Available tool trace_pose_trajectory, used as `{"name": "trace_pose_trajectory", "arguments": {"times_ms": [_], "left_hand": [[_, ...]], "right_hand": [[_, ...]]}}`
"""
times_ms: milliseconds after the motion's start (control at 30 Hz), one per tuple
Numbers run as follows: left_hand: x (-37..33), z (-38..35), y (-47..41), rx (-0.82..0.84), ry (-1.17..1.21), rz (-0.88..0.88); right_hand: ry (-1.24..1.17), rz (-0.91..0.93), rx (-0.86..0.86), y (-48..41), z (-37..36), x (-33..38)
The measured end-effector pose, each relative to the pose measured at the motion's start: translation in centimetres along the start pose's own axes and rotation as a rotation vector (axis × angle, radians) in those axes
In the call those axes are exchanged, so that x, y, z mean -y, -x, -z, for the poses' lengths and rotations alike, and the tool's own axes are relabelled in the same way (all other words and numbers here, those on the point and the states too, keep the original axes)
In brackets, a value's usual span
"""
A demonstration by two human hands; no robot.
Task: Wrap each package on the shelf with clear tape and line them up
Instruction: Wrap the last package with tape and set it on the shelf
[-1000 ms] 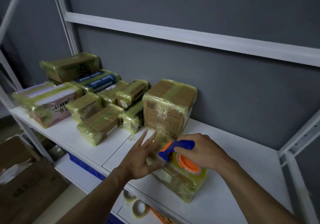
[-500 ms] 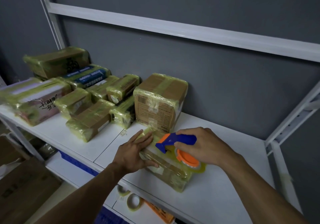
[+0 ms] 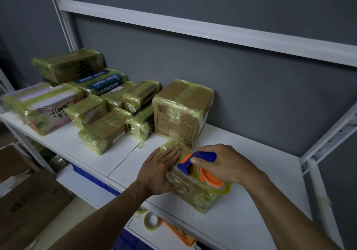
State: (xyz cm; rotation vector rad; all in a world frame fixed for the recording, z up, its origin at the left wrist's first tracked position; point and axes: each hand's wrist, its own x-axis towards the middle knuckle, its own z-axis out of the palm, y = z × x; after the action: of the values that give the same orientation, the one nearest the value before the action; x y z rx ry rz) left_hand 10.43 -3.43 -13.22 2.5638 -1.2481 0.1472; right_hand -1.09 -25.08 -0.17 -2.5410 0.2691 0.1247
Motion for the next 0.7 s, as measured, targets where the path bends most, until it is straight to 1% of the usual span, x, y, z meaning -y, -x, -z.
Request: {"name": "trace_pose_trajectory", "arguments": {"times_ms": [133, 300, 533, 700], "left_hand": [[0.3, -0.4, -0.1, -0.049, 0.008, 0.000], [0.4, -0.8, 0.1, -0.139, 0.023, -0.021], [0.3, -0.2, -0.2, -0.098, 0.010, -0.014], [0.5, -0.1, -0.4, -0.111, -0.005, -0.031]], "right_hand": [[-0.044, 0.018, -0.043, 0.2, -0.1, -0.1], [-0.014, 0.043, -0.015, 0.6, 1.0, -0.3], [-0.012, 0.062, -0.025, 1.9, 1.3, -1.0], [-0.001, 0.032, -0.016, 2.9, 2.8, -1.7]]}}
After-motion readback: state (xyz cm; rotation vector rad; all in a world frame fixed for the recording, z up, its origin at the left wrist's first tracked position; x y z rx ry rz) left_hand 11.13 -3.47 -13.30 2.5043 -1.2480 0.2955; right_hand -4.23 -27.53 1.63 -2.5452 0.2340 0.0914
